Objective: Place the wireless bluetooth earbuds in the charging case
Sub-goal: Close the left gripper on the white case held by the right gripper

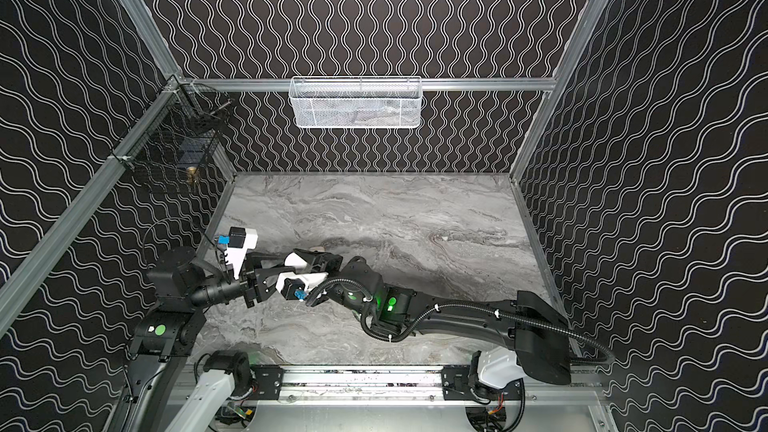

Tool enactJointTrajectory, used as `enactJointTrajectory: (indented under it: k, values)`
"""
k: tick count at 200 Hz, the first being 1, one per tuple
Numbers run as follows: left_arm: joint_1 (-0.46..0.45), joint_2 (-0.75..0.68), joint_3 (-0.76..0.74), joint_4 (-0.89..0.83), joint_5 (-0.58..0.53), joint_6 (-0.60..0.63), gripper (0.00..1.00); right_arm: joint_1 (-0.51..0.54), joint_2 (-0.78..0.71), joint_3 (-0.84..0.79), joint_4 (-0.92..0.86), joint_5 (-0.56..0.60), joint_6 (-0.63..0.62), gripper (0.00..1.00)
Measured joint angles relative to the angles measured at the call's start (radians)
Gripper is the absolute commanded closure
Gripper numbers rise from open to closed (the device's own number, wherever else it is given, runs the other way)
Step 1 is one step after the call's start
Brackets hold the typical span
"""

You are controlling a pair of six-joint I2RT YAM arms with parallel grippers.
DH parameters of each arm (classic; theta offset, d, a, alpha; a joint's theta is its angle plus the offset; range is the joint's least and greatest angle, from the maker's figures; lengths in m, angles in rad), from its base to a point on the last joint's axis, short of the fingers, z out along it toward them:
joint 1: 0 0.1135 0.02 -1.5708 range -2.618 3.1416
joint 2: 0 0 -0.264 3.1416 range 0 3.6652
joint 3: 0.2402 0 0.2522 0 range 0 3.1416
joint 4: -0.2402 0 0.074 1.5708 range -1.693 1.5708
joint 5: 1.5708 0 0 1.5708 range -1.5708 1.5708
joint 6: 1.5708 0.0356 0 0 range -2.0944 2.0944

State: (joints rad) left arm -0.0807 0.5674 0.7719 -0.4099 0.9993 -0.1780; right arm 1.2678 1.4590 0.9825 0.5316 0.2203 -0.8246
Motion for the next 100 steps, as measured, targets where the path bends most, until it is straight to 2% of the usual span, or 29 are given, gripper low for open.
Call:
enactJointTrajectory:
  k: [33,100]
  values:
    - [0.0,-0.002,0.0,0.001,-0.01,0.0,0.59,0.002,0.006,0.0,0.017,0.005,-0.025,0.82]
    - [0.0,-0.003,0.0,0.004,-0.01,0.0,0.56,0.003,0.001,0.0,0.034,0.005,-0.032,0.82]
